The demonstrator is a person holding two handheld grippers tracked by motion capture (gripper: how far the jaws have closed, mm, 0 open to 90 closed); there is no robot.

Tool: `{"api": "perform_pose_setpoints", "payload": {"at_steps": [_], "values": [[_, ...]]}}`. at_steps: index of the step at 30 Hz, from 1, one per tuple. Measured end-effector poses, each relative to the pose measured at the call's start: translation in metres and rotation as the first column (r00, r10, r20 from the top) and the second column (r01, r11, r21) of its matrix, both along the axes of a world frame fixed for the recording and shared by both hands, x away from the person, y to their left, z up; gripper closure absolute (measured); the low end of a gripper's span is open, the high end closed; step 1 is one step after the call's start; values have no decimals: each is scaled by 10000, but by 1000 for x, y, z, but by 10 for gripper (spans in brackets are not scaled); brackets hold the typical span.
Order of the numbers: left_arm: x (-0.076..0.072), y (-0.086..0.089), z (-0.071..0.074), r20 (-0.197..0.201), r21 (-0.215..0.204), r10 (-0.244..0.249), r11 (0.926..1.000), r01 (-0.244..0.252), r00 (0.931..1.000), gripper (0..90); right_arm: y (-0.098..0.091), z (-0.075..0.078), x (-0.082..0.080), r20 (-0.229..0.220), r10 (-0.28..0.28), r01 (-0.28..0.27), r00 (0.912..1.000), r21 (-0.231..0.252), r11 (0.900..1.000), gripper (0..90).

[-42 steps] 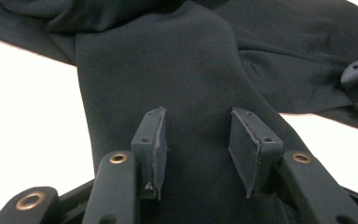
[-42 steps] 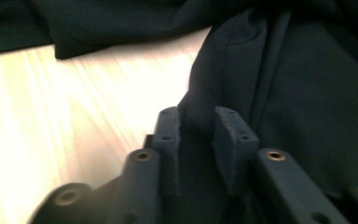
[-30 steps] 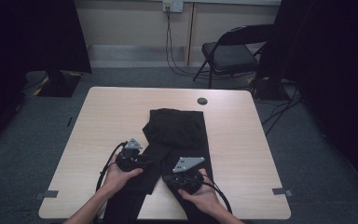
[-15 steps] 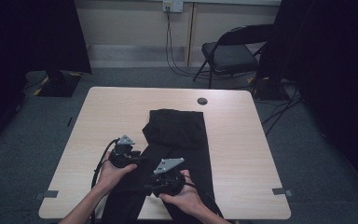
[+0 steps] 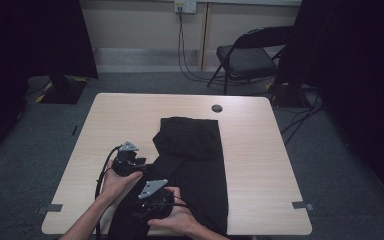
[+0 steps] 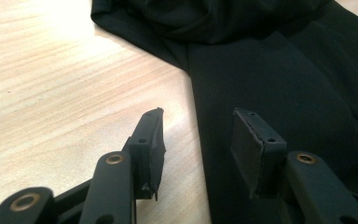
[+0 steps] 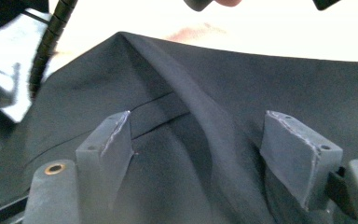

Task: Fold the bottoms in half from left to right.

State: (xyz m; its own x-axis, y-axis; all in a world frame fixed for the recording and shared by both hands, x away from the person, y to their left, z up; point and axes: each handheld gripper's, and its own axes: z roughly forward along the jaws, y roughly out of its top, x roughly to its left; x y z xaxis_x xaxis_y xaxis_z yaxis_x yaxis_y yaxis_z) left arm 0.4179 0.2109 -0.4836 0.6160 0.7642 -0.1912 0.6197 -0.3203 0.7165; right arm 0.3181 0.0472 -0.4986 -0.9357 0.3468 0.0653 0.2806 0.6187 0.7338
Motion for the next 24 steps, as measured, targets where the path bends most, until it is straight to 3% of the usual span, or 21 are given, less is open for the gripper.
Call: {"api": "perform_pose_setpoints", "payload": {"at_steps": [1,3,4,5,6,8,9,10,13,14,15,16,17,19,20,21,22,23,24], "values": [[0,0,0,0,-33,90,10000,-90,10000,541,2,0,-1,39,-168,168,9999,-84,9998,288],[1,0,-1,11,-67,184,9998,-184,9998,541,4,1,-4,568,-268,290,9980,-380,9989,394],[2,0,-1,-2,-49,186,9998,-186,9998,541,4,1,-5,554,-530,547,9971,-298,9981,490],[2,1,-1,8,-38,162,9999,-162,9999,541,0,2,-3,611,-671,685,9959,-206,9974,726],[2,1,-1,8,-38,162,9999,-162,9999,541,-1,2,-2,550,-790,801,9954,-167,9967,794],[2,6,0,-34,-4,303,9995,-303,9995,541,-6,4,6,-71,-1040,1039,9945,-118,9945,880],[2,6,0,-34,-4,303,9995,-303,9995,541,-6,4,6,-71,-1040,1039,9945,-118,9945,880],[3,8,-1,22,-50,401,9992,-401,9992,541,-9,6,9,-474,-1134,1136,9924,24,9935,885],[4,10,-1,-22,-78,426,9991,-427,9991,542,-29,31,12,-469,-1046,1076,9934,649,9921,890],[4,10,-1,-22,-78,426,9991,-427,9991,542,-29,31,12,-469,-1046,1076,9934,649,9921,890],[4,9,-1,-53,-35,390,9992,-390,9992,542,-45,51,15,-413,-1165,1209,9923,1249,9848,891],[4,9,-1,-53,-35,390,9992,-390,9992,541,-45,51,15,-413,-1165,1209,9923,1249,9848,891],[3,6,-2,-82,-12,344,9994,-344,9994,541,-59,68,19,-208,-1407,1422,9898,1650,9760,891],[2,5,-2,-85,55,258,9997,-258,9996,542,-65,73,22,-148,-1537,1538,9880,1792,9717,891],[1,2,-3,-104,37,224,9997,-224,9997,541,-76,81,26,-116,-1777,1763,9840,2053,9627,891],[1,0,-2,-96,62,56,10000,-56,9999,541,-95,92,34,-93,-2237,2192,9746,2438,9447,890],[1,0,-2,-96,62,56,10000,-56,9999,541,-95,92,34,-93,-2237,2192,9746,2438,9447,890],[0,-5,-4,-127,76,-52,10000,53,9999,541,-115,99,42,-119,-2794,2721,9601,2692,9238,890],[0,-6,-4,-160,173,-167,9997,170,9997,541,-122,100,46,-102,-3019,2931,9533,2728,9164,890]]}}
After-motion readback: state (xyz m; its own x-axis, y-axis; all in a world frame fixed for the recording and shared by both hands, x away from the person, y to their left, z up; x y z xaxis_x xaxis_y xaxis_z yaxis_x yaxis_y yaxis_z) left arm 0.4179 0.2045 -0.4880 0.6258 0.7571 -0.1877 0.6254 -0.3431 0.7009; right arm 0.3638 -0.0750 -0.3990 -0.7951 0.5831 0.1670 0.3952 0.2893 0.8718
